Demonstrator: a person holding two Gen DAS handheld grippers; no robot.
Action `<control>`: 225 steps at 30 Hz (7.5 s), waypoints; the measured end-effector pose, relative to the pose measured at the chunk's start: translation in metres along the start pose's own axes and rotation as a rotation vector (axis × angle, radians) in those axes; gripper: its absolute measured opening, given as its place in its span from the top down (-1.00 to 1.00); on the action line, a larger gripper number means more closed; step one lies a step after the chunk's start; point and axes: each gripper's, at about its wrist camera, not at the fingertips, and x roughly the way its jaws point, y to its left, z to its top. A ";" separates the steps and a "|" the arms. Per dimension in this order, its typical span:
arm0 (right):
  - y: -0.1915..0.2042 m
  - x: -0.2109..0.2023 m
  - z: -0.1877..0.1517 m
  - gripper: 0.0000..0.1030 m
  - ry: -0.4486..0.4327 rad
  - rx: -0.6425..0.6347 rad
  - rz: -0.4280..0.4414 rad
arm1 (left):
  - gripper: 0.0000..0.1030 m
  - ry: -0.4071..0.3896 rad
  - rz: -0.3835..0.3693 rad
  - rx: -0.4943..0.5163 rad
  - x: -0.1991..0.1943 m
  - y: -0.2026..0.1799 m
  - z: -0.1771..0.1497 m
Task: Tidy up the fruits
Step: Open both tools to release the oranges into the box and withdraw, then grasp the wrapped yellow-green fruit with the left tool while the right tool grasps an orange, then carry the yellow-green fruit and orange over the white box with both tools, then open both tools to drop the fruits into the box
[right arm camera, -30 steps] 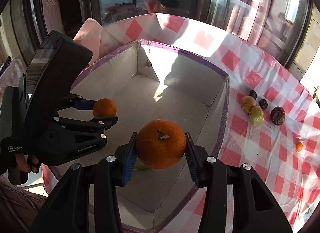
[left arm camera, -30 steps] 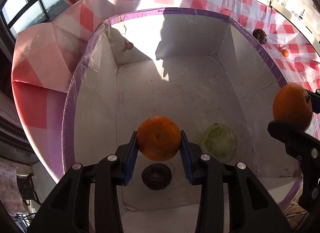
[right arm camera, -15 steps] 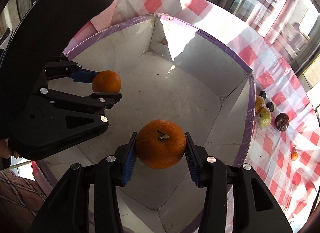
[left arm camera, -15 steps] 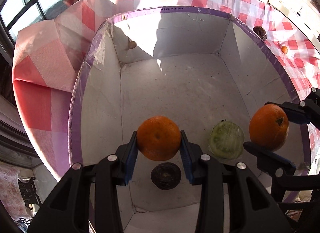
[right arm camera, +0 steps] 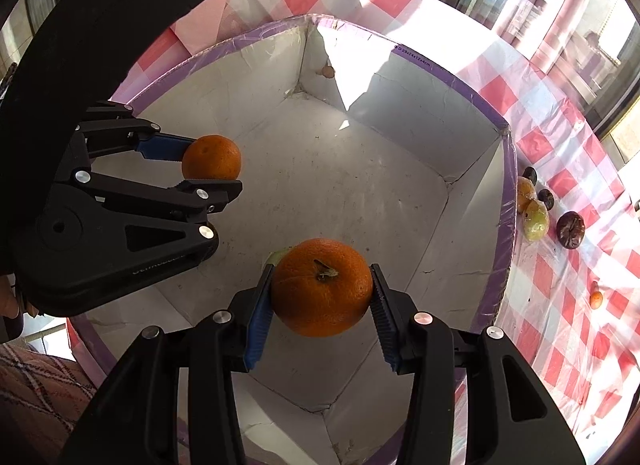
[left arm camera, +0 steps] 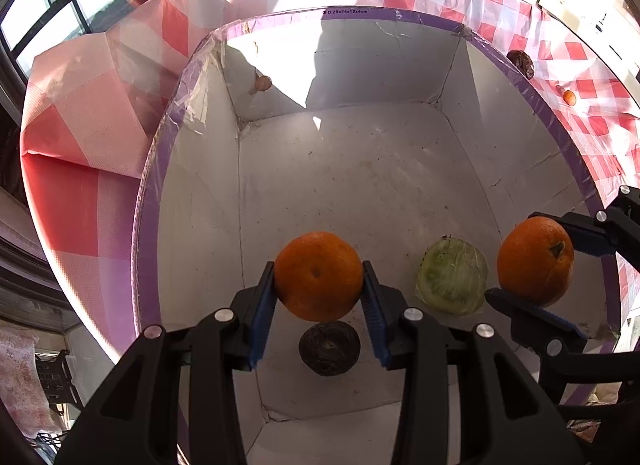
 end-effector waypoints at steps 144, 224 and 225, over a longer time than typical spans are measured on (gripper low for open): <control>-0.284 0.008 -0.207 0.27 -0.048 0.777 -0.051 | -0.17 -0.051 -0.199 0.114 0.015 -0.282 0.081; -0.008 -0.023 -0.050 -0.65 -0.172 -0.017 0.127 | -0.77 -0.012 0.090 -0.218 -0.007 -0.010 0.008; -0.009 -0.024 -0.051 -0.65 -0.176 -0.025 0.146 | -0.78 -0.004 0.101 -0.232 -0.006 -0.009 0.009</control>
